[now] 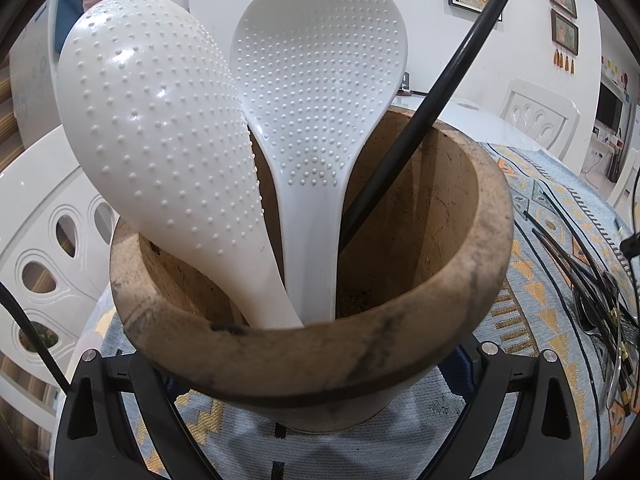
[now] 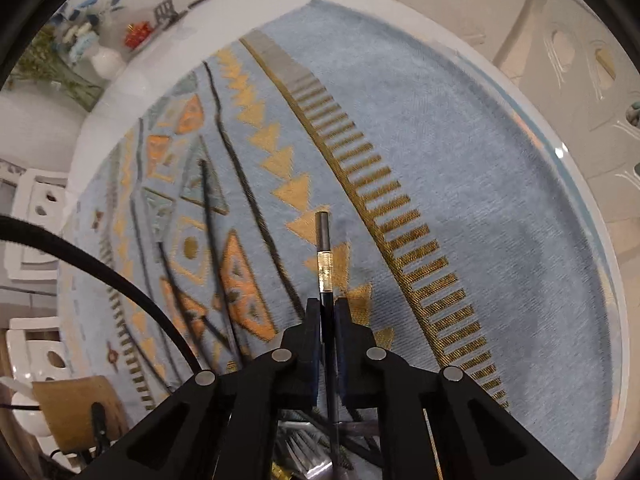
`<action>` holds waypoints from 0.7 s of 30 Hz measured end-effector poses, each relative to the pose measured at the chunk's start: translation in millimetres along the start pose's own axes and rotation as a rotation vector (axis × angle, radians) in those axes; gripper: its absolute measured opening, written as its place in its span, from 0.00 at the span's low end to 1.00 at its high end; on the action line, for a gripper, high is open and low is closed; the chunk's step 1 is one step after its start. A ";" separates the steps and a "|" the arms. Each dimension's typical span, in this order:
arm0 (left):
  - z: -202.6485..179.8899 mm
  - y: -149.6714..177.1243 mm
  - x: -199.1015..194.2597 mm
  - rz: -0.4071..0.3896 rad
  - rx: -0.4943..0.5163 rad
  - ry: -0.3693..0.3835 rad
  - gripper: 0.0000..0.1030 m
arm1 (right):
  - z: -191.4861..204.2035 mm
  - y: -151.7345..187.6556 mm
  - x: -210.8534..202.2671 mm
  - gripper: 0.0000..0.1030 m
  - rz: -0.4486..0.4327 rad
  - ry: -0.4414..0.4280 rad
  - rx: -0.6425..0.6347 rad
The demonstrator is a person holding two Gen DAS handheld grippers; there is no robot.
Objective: Organize utensils
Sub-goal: 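Lift the chopstick with the right tool, lower it into the wooden cup, open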
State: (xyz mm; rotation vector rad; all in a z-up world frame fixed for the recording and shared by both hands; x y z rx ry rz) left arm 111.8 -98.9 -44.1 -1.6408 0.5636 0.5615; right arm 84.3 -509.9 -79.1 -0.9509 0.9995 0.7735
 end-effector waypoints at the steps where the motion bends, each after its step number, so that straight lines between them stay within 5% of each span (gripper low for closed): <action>1: 0.2 0.3 0.1 0.000 0.000 0.000 0.93 | 1.7 -2.0 -6.6 0.06 -0.019 -0.019 0.002; 11: -0.2 0.0 0.0 0.000 0.000 0.000 0.93 | 28.1 -18.1 -83.7 0.06 -0.235 -0.091 -0.068; 21: -0.3 -0.1 -0.1 0.001 0.000 0.000 0.93 | 112.1 -46.7 -172.4 0.06 -0.466 -0.096 -0.276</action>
Point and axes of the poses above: each gripper's, at about its wrist camera, not at the fingertips, and x roughly the way its jaws point, z to its left, y to its underside, the point moved 10 cm from there along x, roughly the way its jaws point, and after that the axes turned 14 degrees about -x, right-handed, at the moved point
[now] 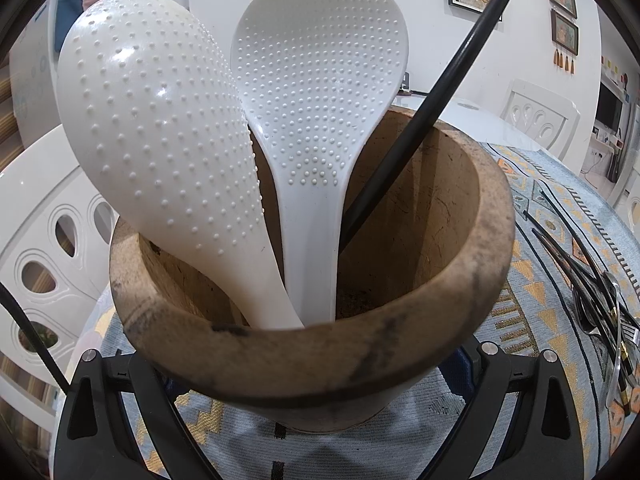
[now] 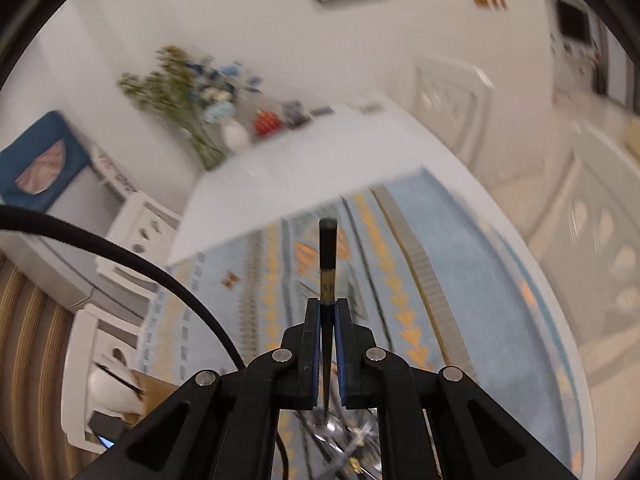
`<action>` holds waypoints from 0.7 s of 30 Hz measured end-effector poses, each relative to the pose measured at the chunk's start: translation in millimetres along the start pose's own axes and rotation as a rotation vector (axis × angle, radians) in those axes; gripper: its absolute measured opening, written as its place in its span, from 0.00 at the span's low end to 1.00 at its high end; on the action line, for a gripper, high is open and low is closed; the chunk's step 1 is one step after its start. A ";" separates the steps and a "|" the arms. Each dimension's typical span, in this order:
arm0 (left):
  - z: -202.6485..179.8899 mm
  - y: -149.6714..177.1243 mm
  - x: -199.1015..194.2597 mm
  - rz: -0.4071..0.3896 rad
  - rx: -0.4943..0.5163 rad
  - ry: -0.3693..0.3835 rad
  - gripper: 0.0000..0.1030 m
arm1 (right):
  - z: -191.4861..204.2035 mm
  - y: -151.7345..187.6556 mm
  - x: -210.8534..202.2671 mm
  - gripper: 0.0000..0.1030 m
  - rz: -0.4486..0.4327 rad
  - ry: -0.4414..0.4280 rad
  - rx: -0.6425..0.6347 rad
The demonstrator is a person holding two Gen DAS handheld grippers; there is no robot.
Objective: Organize utensils
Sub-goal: 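Lift the chopstick with the right tool, lower it into the wooden cup, open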
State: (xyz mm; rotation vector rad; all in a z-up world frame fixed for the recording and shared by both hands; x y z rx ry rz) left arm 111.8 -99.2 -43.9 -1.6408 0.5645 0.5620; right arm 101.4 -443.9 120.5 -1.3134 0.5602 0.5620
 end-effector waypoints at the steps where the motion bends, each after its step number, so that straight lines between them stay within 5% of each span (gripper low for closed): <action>1: 0.0 0.1 0.0 0.000 0.000 0.000 0.93 | 8.2 -9.2 -5.0 0.06 -0.023 -0.012 -0.011; 12: -0.1 -0.2 0.0 0.000 0.000 0.000 0.93 | 109.9 -113.3 -70.3 0.06 -0.288 -0.264 -0.079; 21: 1.1 1.5 0.6 0.004 -0.002 0.002 0.93 | 187.9 -110.3 -65.2 0.06 -0.258 -0.422 -0.172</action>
Point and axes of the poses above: each gripper's, at about its wrist camera, not at the fingertips, and x roughly the way its jaws point, z to its left, y to its underside, the point moved 10 cm from there along x, roughly the way its jaws point, and after that the axes turned 14 degrees about -x, right-handed, at the moved point
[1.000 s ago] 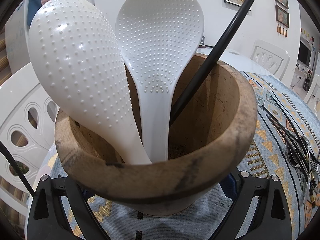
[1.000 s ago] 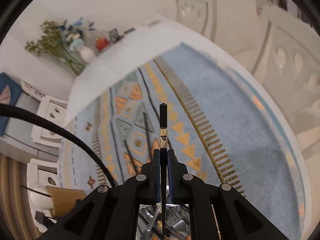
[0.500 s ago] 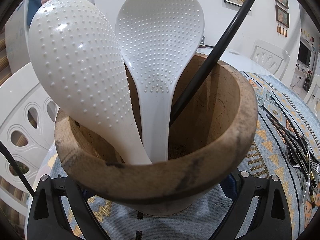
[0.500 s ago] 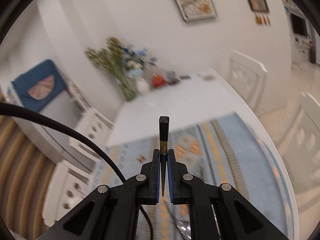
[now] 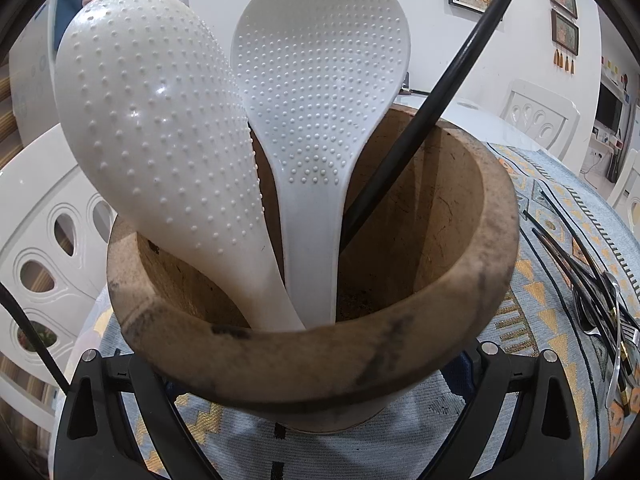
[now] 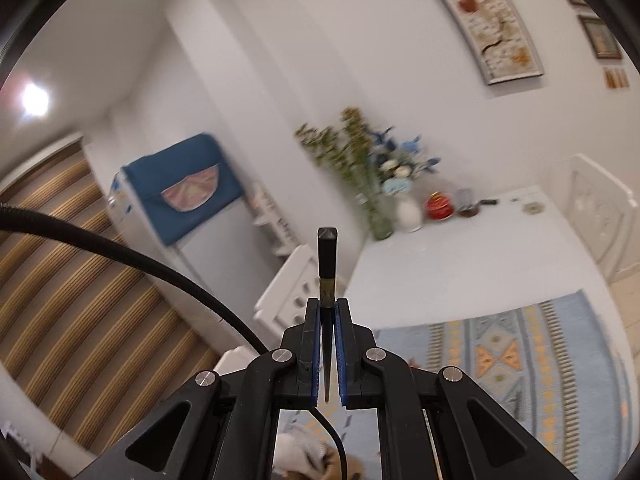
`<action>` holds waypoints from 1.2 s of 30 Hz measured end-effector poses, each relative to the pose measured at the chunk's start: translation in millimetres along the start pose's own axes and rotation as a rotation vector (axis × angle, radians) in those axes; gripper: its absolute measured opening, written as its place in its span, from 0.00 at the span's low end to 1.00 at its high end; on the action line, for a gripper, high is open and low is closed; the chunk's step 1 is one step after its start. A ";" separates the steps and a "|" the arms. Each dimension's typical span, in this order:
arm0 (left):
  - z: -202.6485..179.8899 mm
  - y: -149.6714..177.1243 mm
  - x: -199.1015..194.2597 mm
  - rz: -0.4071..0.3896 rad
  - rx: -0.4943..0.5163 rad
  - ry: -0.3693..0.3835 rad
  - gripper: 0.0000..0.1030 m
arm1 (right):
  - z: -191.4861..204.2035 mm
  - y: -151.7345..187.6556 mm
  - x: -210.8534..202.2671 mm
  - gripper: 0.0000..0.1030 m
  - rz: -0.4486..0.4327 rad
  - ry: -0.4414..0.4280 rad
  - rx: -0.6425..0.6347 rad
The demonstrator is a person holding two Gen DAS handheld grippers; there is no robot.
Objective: Organize utensils
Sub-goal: 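Lift the chopstick with the right tool, lower it into the wooden cup, open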
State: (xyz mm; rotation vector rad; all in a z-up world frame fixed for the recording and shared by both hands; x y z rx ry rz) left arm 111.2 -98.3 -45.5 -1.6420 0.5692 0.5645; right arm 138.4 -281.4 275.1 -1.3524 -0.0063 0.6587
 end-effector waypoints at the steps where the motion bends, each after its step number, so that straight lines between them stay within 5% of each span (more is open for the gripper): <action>1: -0.1 -0.3 0.1 0.000 0.000 -0.001 0.93 | 6.2 4.7 4.7 0.06 0.017 -0.015 -0.010; 10: 1.8 2.6 1.0 0.007 0.001 -0.001 0.93 | 43.3 68.3 51.2 0.06 0.185 -0.088 -0.090; 23: 0.4 1.8 1.3 0.006 0.003 -0.002 0.93 | 45.0 110.2 77.6 0.07 0.343 -0.103 -0.087; 29: 0.4 1.9 1.2 0.007 0.002 -0.001 0.93 | 50.0 108.5 77.0 0.17 0.373 -0.095 -0.129; 31: 0.2 1.7 1.1 0.007 0.002 -0.001 0.93 | 52.2 100.3 71.2 0.28 0.348 -0.108 -0.141; 36: -0.6 3.5 -0.3 0.006 0.002 -0.001 0.93 | 39.6 68.6 44.6 0.34 0.241 -0.046 -0.167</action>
Point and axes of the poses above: each gripper's, at about its wrist camera, not at the fingertips, and x roughly the way its jaws point, z to its left, y to its underside, the point moved 10 cm from there along x, roughly the way its jaws point, and after that the axes turned 14 degrees about -x, right-handed, at the moved point
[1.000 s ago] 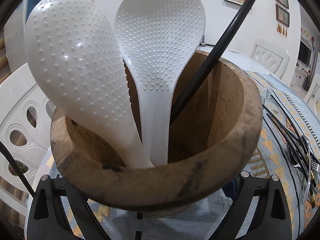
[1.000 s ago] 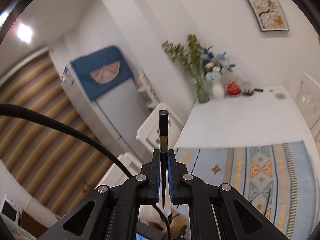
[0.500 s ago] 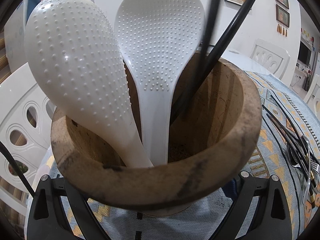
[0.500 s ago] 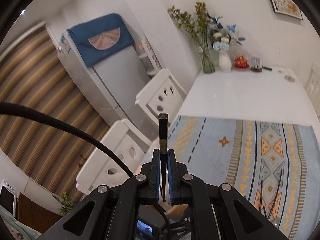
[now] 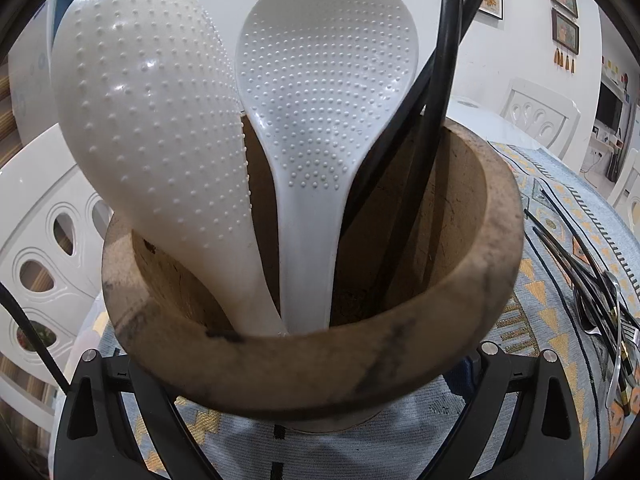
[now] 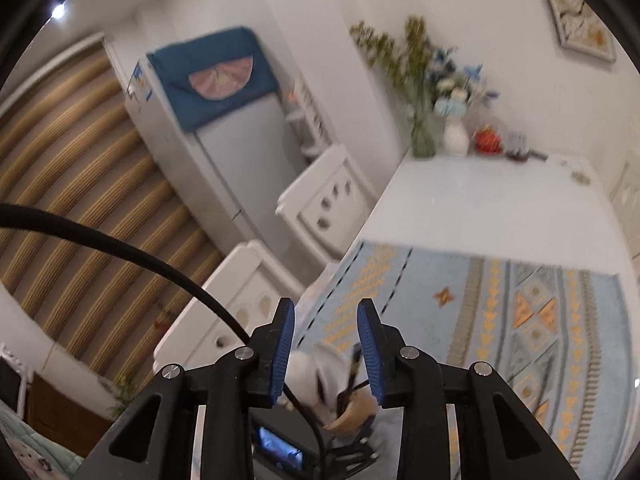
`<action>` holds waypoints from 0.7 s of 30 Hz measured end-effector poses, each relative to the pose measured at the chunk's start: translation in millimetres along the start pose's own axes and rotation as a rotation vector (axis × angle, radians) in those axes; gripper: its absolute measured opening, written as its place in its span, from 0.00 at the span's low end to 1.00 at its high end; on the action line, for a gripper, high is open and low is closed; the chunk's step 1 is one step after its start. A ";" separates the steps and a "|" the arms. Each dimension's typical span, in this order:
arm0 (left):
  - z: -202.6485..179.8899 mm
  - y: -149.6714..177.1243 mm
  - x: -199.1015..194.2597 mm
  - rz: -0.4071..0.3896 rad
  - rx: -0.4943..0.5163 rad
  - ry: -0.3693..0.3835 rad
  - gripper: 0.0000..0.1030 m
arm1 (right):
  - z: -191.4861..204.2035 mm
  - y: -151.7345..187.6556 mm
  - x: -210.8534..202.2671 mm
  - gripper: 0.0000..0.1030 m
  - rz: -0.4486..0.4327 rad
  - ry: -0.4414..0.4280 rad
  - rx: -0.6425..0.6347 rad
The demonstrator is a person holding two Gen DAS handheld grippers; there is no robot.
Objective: Organize utensils
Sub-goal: 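Lift the chopstick with the right tool, lower it into the wooden cup, open, then move the right tool back to the pile and grasp a silver spoon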
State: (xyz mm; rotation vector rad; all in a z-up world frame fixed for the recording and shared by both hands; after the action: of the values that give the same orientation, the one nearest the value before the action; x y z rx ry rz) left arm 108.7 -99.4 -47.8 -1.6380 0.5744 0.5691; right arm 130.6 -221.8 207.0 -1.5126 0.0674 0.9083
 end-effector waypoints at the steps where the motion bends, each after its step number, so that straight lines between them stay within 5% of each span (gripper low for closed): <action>1: 0.0 0.1 0.0 0.000 0.000 0.000 0.93 | -4.5 -3.3 -5.6 0.36 -0.012 0.018 0.001; 12: -0.1 0.2 0.0 0.001 0.000 0.000 0.93 | -69.4 9.4 -62.9 0.42 -0.048 0.224 0.069; 17: -0.2 -0.3 0.3 0.001 0.000 0.000 0.93 | -105.2 47.2 -58.7 0.42 0.061 0.294 0.156; 21: -0.4 0.0 0.1 0.000 0.001 -0.001 0.93 | -137.9 101.7 -42.3 0.42 0.235 0.361 0.238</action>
State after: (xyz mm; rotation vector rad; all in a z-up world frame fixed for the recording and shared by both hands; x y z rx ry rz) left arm 108.8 -99.8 -47.8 -1.6369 0.5744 0.5696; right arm 113.8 -380.2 130.9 -1.4461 0.6061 0.7686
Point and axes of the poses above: each gripper's, at about its wrist camera, not at the fingertips, and x roughly the way its jaws point, z to its left, y to its underside, the point moved 10 cm from there along x, roughly the way its jaws point, and after that the axes turned 14 degrees about -x, right-handed, at the moved point
